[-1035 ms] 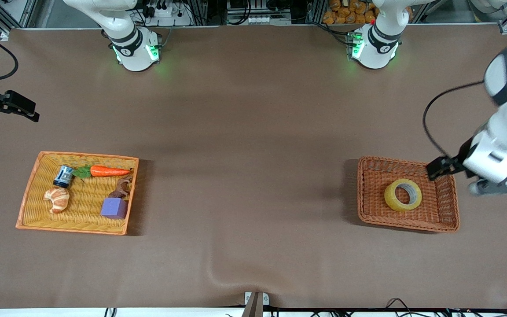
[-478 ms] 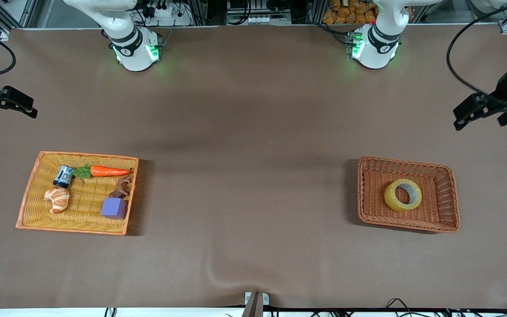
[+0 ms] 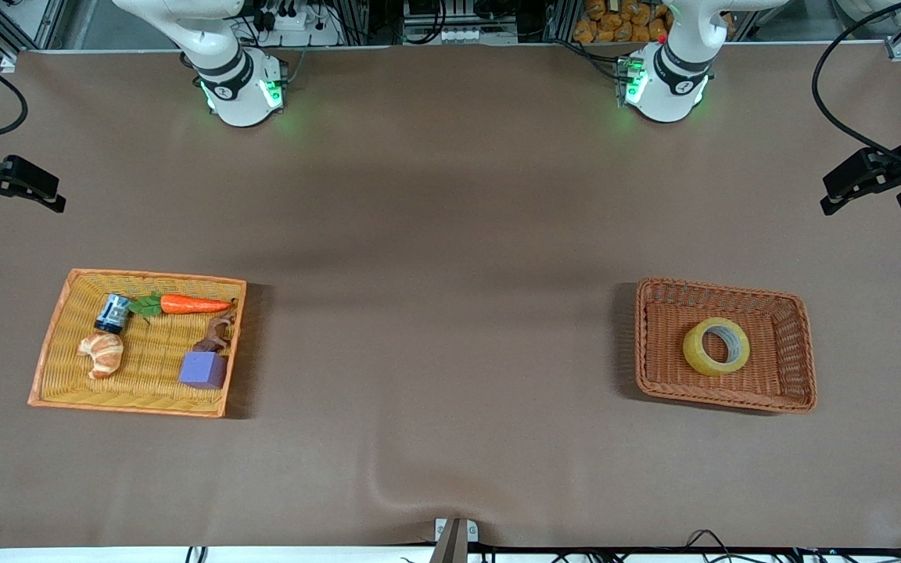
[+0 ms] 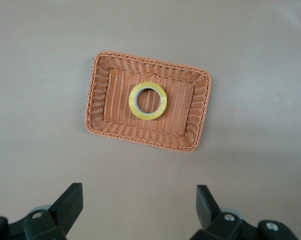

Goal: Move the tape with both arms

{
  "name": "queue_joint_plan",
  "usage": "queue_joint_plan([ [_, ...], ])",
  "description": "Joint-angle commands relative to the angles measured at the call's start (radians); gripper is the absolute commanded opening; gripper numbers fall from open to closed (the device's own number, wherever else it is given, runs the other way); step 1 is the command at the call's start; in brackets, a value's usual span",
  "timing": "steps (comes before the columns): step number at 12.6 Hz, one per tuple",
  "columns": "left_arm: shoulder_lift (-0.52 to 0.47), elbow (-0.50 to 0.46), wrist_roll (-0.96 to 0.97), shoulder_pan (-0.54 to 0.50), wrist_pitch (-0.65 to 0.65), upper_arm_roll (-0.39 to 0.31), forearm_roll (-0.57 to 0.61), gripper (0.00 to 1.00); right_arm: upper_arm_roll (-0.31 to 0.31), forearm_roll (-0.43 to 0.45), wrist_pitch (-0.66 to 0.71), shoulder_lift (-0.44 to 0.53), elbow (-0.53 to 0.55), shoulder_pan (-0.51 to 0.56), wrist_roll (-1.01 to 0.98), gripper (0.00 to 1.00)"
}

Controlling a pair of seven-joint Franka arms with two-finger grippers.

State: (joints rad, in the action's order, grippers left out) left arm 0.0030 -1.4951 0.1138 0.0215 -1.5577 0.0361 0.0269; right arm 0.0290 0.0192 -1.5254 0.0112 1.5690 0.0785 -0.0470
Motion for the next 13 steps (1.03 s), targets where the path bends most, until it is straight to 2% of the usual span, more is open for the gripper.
queue_joint_plan([
  [1, -0.011, -0.007, -0.016, 0.011, 0.031, 0.002, -0.007, 1.0, 0.014, 0.004, -0.01, 0.013, 0.016, 0.017, 0.001, 1.0],
  [13, -0.012, 0.009, -0.016, 0.011, 0.053, 0.004, -0.009, 1.0, 0.015, -0.005, -0.013, 0.007, 0.011, 0.014, 0.003, 1.0],
])
